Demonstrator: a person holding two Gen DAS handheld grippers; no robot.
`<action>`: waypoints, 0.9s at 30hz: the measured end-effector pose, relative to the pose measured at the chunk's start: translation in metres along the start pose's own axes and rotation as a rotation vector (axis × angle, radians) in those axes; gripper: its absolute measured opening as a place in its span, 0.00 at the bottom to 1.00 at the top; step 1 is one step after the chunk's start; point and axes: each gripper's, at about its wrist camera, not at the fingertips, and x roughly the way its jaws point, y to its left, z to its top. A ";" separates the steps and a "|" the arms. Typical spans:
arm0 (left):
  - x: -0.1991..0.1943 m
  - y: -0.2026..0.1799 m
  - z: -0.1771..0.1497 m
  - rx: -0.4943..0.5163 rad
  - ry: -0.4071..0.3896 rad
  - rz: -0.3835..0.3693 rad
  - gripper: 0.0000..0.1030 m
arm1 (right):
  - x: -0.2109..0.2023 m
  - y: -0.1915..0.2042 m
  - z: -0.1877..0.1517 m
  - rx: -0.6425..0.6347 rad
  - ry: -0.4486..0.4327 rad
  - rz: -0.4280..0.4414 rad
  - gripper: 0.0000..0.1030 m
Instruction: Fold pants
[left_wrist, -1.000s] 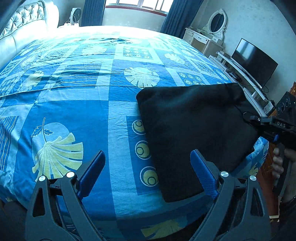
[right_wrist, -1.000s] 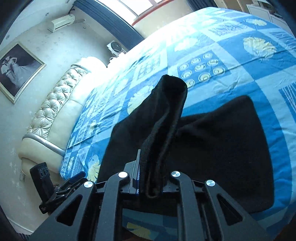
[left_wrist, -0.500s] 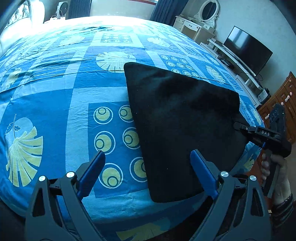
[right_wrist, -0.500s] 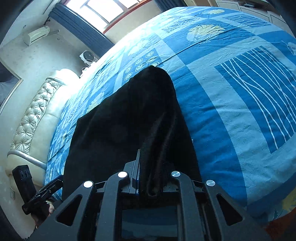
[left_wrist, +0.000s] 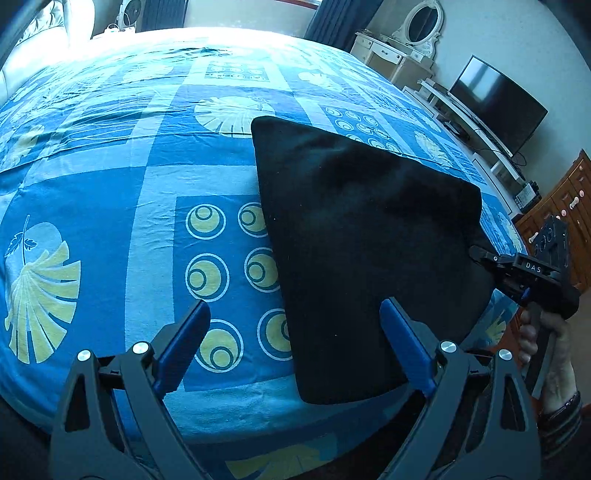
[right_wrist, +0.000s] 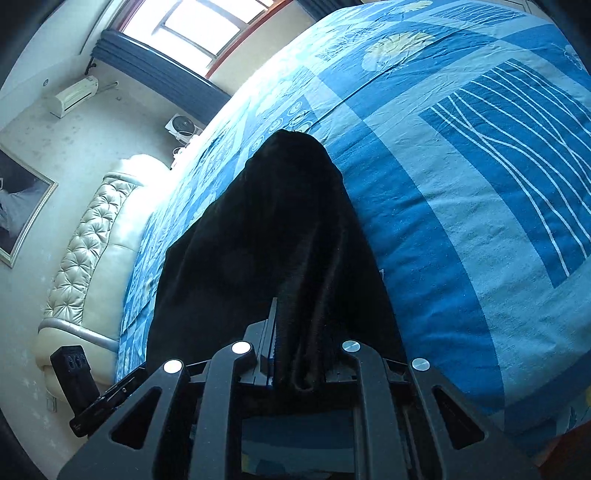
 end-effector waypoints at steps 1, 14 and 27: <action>0.000 0.000 0.001 -0.002 0.001 -0.001 0.90 | 0.000 -0.001 0.000 0.005 0.001 0.007 0.14; -0.004 0.002 0.002 0.012 0.000 -0.014 0.90 | -0.028 -0.029 0.007 0.085 -0.024 0.039 0.21; -0.010 0.022 0.001 -0.055 0.046 -0.141 0.90 | -0.037 -0.056 0.000 0.222 -0.009 0.161 0.68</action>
